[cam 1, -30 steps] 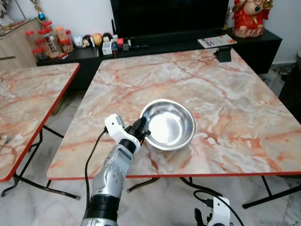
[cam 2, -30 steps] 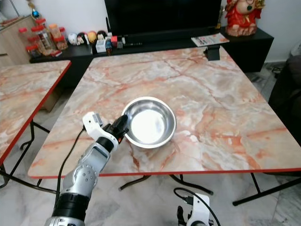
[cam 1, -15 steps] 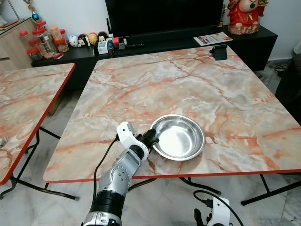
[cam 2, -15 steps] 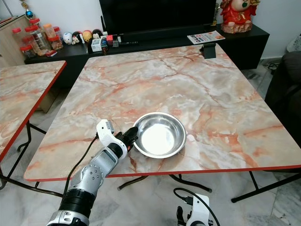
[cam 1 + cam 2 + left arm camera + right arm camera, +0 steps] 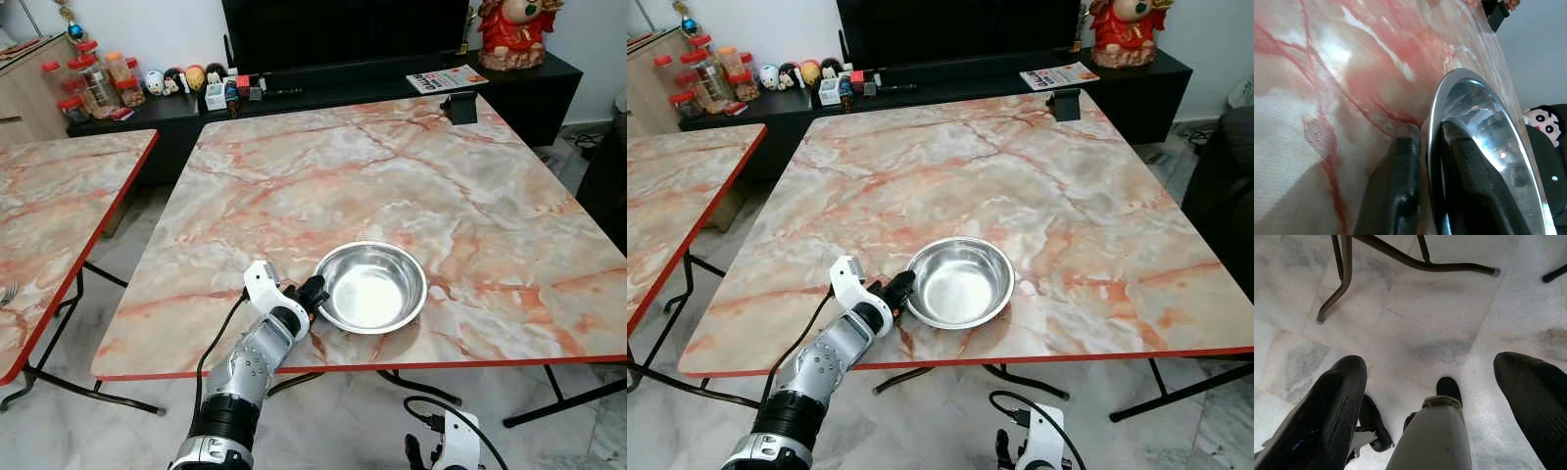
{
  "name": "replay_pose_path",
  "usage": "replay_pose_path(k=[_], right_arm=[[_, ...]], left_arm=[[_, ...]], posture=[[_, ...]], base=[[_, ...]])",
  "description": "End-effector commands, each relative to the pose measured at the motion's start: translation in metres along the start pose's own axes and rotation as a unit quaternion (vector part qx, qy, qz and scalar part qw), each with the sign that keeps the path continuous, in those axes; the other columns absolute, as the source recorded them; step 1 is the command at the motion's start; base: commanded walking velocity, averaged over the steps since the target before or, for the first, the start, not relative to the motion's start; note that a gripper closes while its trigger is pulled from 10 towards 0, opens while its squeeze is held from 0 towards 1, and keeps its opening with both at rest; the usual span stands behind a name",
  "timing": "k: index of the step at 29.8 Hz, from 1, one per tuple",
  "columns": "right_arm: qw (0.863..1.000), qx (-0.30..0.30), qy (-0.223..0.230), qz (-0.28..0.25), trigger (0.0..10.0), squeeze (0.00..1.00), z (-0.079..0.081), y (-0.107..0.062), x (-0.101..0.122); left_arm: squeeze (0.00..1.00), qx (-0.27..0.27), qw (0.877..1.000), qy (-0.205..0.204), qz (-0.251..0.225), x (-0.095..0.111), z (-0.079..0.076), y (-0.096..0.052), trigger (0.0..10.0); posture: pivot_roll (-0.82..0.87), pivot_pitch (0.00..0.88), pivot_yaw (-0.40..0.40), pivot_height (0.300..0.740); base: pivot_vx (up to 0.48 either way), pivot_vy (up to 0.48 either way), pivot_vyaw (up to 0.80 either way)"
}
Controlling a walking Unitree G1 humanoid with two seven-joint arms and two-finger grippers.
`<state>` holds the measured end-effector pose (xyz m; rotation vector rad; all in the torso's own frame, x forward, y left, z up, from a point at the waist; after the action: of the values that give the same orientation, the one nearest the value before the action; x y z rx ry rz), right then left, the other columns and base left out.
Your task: Setting the table
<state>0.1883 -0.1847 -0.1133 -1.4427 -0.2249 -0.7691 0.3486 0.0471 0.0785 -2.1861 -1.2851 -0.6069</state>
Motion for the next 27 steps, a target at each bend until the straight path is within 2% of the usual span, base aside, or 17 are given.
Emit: replay_pose_path(k=[1,20,24,25,26,27], right_arm=[[1.0,0.002,0.003,0.003,10.0,0.0,0.003,0.0,-0.003],[1.0,0.005,0.002,0.002,10.0,0.0,0.005,0.0,-0.001],[1.0,0.007,0.003,0.001,10.0,0.0,0.005,0.0,-0.001],[1.0,0.007,0.004,0.0,10.0,0.0,0.005,0.0,0.0],[1.0,0.007,0.005,-0.001,10.0,0.0,0.005,0.0,0.0],[1.0,0.007,0.005,-0.001,10.0,0.0,0.005,0.0,0.0]], left_arm=[[1.0,-0.041,0.999,-0.01,0.006,-0.001,-0.039,0.014,10.0],[1.0,-0.058,0.998,-0.019,-0.022,0.019,-0.04,0.008,10.0],[1.0,-0.057,0.998,-0.009,-0.036,0.027,-0.037,0.004,10.0],[0.55,-0.054,0.998,0.0,-0.043,0.031,-0.035,0.003,10.0],[0.15,-0.053,0.997,0.004,-0.052,0.034,-0.033,0.001,10.0],[0.15,-0.053,0.997,0.006,-0.058,0.037,-0.032,0.0,10.0]], posture=[[-0.2,0.0,0.124,0.74],[-0.19,0.0,0.118,0.74],[-0.19,0.0,0.119,0.74],[-0.19,0.0,0.119,0.74],[-0.19,0.0,0.12,0.74],[-0.19,0.0,0.12,0.74]], base=[[0.0,0.0,0.0],[0.0,0.0,0.0],[0.0,0.0,0.0],[0.0,0.0,0.0],[0.0,0.0,0.0],[0.0,0.0,0.0]])
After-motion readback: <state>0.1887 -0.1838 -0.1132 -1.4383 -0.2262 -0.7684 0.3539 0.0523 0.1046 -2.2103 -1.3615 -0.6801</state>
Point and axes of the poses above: a point about 5 cm out from each wrist's last joint towards the gripper, its own y axis pointing out of the wrist towards the gripper, its own x axis along the axis of the wrist's last joint, z = x × y, the point moved 3 cm from there along y, pointing out of the wrist towards the gripper, and after that the axes turned 6 degrees about y, right-handed, at the moved point
